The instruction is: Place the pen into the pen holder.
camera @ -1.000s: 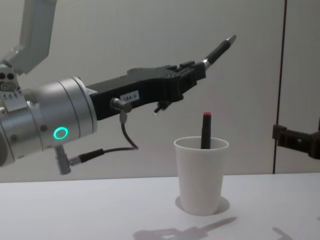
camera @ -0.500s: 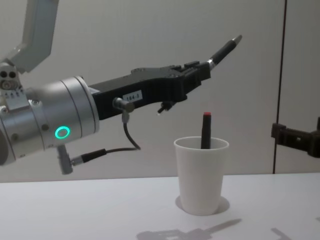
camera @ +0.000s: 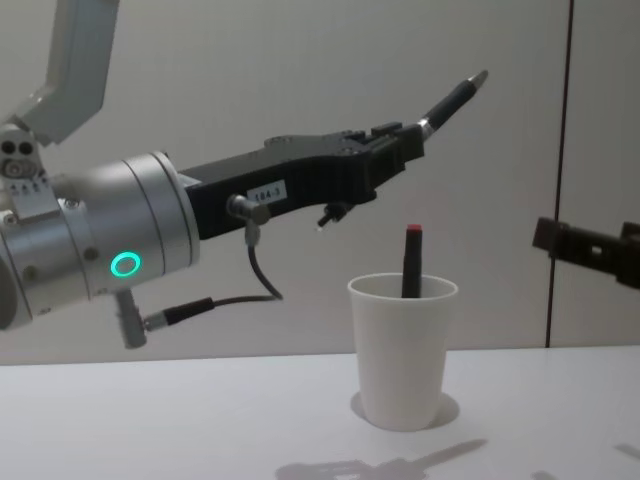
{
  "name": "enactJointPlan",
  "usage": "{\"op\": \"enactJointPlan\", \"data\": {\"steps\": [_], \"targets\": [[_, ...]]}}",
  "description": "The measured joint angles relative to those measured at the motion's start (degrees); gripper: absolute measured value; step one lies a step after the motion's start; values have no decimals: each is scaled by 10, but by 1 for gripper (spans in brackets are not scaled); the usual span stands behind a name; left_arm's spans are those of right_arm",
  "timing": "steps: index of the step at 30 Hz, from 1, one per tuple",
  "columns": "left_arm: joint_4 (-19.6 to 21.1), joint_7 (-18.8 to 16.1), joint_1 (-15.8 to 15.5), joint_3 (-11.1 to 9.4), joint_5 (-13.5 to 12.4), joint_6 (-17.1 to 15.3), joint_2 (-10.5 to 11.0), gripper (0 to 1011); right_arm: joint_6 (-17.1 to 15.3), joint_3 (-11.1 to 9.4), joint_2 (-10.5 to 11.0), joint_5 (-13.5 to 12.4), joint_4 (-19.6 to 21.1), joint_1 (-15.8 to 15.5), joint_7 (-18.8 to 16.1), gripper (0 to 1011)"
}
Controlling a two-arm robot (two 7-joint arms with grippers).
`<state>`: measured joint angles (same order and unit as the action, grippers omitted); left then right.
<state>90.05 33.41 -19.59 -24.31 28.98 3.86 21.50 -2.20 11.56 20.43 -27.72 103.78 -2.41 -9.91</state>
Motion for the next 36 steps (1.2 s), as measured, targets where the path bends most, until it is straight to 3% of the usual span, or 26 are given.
{"op": "enactJointPlan", "data": {"steps": [4,7,8,21,30,36], "targets": [[0,0,0,0,0,0,0,135,-3,-3,3,-29,6,-4,-13,1001],[0,1,0,0,0,0,0,136,-8,-7,5,-65,14,-8,-26,1001],[0,1,0,0,0,-1,0,136,-8,-7,5,-65,14,-8,-26,1001],[0,1,0,0,0,-1,0,136,-38,-19,7,-199,32,-11,-56,1001],[0,1,0,0,0,-1,0,136,-72,-24,0,-293,35,1,-63,1001],[0,1,0,0,0,-1,0,136,-97,-25,-6,-341,29,17,-62,1001]]}}
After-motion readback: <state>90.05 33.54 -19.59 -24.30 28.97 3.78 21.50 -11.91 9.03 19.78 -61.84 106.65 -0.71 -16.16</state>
